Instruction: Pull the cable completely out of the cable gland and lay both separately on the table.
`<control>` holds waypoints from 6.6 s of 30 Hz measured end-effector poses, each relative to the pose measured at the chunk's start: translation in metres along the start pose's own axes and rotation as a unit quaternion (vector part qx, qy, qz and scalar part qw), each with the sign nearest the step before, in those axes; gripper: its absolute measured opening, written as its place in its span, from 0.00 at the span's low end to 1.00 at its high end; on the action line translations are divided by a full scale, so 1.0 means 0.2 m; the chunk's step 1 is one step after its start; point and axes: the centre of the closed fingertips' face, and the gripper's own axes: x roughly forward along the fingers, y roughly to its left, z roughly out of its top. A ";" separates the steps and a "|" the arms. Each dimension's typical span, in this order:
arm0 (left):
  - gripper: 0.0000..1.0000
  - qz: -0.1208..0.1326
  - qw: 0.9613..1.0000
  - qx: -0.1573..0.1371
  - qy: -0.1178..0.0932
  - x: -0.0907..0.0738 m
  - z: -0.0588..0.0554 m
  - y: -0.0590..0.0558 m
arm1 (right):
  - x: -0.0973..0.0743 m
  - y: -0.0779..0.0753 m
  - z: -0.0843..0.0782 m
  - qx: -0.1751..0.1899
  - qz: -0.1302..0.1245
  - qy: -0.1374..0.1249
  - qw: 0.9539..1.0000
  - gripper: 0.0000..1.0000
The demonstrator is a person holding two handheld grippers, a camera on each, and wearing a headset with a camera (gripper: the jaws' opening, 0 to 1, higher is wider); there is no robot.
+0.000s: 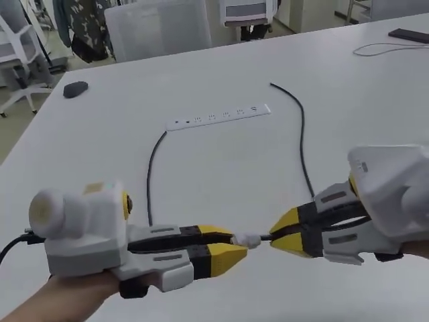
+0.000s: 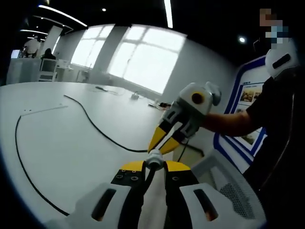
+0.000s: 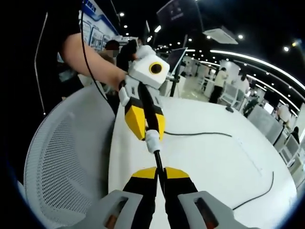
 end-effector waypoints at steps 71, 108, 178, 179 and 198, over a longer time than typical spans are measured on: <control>0.15 0.010 0.998 0.042 0.050 -0.03 -0.08 -0.01 | 0.06 0.08 0.05 -0.019 0.063 0.048 0.997 0.05; 0.15 0.049 0.994 0.081 0.054 -0.11 -0.08 0.05 | -0.16 -0.01 -0.33 0.032 0.014 0.092 0.995 0.00; 0.15 0.054 0.987 0.133 0.072 -0.14 -0.05 -0.02 | 0.05 0.07 -0.03 -0.028 0.039 0.088 0.995 0.00; 0.15 0.057 0.987 0.134 0.072 -0.15 -0.05 -0.01 | 0.04 0.06 -0.05 -0.025 0.034 0.090 0.995 0.00; 0.15 0.109 0.981 0.150 0.062 -0.31 -0.02 0.05 | -0.17 -0.08 -0.35 0.017 -0.026 0.137 0.990 0.00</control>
